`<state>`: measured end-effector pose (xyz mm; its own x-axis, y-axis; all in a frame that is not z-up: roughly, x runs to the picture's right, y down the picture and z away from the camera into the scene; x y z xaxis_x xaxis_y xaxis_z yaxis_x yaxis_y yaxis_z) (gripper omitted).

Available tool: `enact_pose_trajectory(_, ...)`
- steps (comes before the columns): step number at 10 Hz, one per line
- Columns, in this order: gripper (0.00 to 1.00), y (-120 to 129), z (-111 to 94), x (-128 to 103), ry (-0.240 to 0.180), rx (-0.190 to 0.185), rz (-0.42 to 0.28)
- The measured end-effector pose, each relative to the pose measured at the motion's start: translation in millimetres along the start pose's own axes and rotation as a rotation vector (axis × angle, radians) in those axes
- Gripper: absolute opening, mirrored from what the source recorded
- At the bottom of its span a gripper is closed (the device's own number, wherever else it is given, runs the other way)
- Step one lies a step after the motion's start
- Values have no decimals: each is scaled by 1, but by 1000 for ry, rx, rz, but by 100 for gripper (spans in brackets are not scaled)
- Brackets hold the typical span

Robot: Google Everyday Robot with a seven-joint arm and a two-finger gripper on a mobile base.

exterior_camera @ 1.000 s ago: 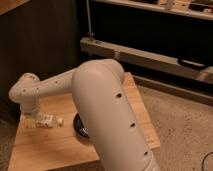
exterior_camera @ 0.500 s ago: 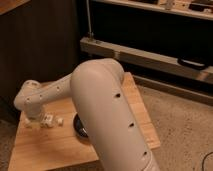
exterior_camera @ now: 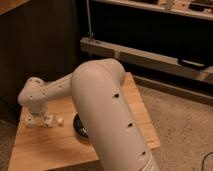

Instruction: Place the bottle in the ceramic bowl

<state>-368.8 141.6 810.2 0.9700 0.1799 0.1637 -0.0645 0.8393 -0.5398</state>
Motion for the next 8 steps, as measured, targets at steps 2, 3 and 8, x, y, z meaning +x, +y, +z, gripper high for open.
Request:
enact_pose_trajectory(2, 65, -3, 12, 2, 5, -12, -4)
enact_pose_trajectory(3, 65, -1, 18, 3, 5, -24, -4)
enact_pose_trajectory(8, 45, 6, 25, 10, 20, -73, 15)
